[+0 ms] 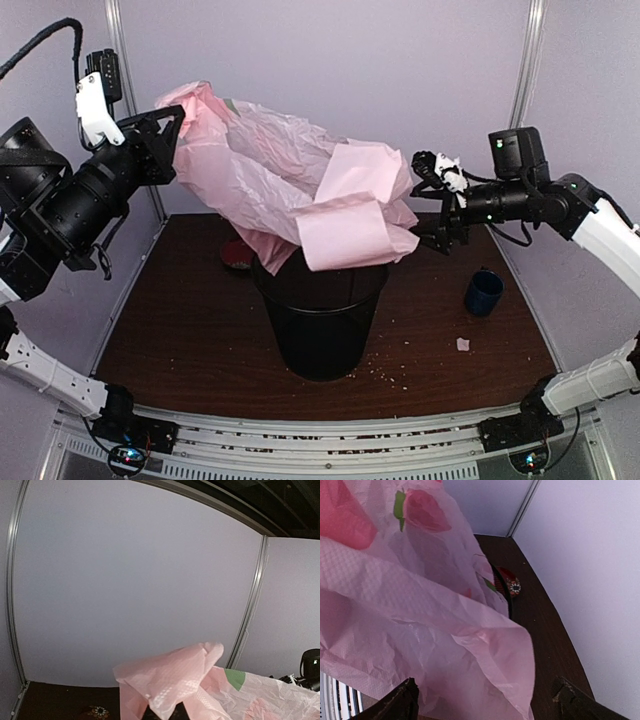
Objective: Put the trash bags into the trash bin
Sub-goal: Place the trash bag in the trash bin.
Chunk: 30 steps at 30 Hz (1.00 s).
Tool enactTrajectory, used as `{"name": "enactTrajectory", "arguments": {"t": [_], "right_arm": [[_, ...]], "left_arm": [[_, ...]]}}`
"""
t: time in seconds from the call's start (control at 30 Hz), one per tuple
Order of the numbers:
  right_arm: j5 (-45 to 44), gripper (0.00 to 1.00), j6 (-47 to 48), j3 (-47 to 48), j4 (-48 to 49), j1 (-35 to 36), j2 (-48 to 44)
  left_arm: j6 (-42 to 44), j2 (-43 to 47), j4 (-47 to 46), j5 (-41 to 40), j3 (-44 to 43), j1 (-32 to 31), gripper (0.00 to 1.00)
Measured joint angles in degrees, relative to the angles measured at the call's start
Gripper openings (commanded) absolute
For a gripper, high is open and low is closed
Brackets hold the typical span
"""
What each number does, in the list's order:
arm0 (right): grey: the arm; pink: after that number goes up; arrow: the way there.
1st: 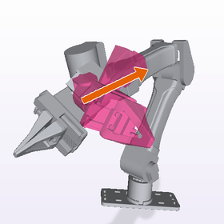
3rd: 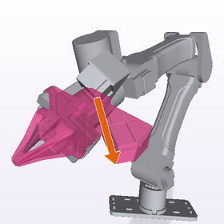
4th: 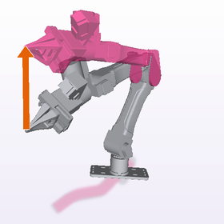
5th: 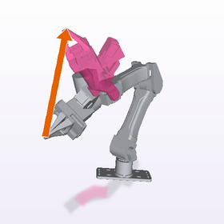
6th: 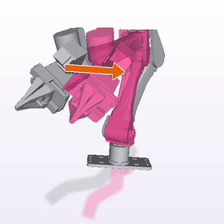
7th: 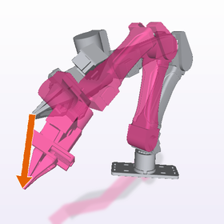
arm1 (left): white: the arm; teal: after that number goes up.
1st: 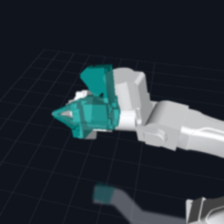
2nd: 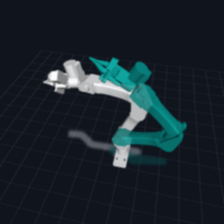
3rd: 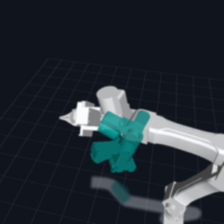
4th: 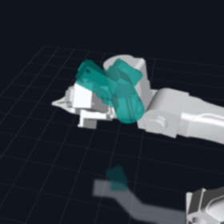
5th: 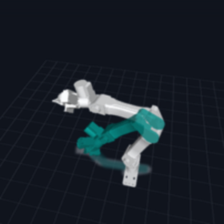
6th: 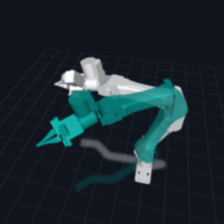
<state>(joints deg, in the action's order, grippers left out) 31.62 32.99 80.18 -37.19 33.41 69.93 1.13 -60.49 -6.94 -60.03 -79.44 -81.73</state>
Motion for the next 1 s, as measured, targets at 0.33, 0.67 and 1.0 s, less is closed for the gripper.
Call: {"name": "enactTrajectory", "arguments": {"t": [0.33,0.67,1.0], "right_arm": [[-2.8,0.97,5.4,2.2,-4.8,5.7,0.4],[-3.8,1.00,13.7,4.5,-13.3,6.6,-0.5],[-14.7,1.00,10.2,-6.3,-8.4,19.3,-4.3]], "left_arm": [[-0.6,-0.7,1.7,-0.7,0.0,0.0,0.00],[-0.9,-1.7,1.7,-0.8,-0.5,0.0,0.00],[-1.3,-4.4,2.7,-0.9,-1.7,0.1,0.00]]}}
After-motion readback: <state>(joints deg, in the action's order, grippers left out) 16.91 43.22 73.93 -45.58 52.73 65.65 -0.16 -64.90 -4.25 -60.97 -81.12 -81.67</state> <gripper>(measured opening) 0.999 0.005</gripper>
